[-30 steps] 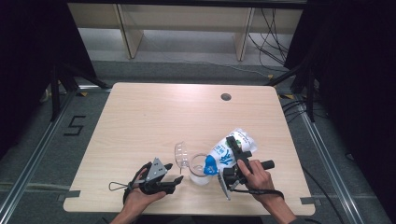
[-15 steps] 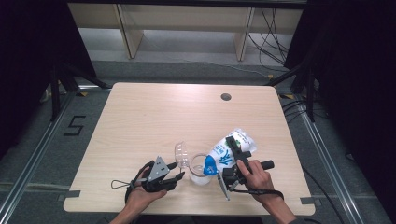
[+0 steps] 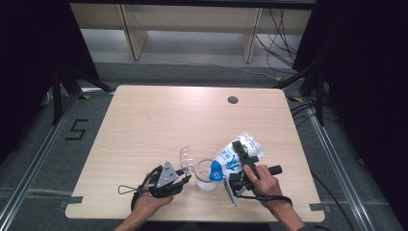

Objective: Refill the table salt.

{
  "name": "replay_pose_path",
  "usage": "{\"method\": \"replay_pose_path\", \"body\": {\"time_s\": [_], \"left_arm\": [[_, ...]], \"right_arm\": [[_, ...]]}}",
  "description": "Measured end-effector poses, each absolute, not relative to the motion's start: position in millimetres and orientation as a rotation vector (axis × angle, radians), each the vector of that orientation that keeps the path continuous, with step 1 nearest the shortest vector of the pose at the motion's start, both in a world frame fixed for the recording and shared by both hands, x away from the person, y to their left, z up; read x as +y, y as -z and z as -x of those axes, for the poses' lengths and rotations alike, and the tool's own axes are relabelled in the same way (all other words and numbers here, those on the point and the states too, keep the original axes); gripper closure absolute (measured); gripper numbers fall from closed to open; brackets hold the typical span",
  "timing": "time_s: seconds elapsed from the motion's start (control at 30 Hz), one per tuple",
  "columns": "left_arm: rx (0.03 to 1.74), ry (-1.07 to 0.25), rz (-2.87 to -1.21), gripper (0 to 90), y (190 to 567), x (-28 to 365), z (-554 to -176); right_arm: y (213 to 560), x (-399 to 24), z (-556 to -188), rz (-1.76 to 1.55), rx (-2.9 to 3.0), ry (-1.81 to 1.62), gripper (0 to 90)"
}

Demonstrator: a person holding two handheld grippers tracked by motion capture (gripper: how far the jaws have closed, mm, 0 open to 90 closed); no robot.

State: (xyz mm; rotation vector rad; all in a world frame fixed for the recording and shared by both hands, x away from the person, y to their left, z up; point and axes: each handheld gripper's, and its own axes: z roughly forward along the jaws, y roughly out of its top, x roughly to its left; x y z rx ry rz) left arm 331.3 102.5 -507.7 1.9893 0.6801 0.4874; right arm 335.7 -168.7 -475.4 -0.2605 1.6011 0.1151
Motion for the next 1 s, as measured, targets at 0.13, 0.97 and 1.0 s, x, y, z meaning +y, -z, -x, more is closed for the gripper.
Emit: {"method": "replay_pose_path", "body": {"time_s": [0.13, 0.97, 1.0], "left_arm": [[0.675, -0.49, -1.984, 73.9, 507.4, 102.9, -332.1], [0.678, -0.49, -1.982, 75.3, 507.2, 103.6, -332.0], [0.678, -0.491, -1.982, 75.3, 507.2, 103.5, -332.0]], "right_arm": [[475.7, -168.6, -335.9, 0.257, 1.599, -0.121, 56.9], [474.6, -168.1, -337.3, 0.264, 1.588, -0.115, 57.6], [474.6, -168.1, -337.3, 0.264, 1.588, -0.115, 57.6]]}}
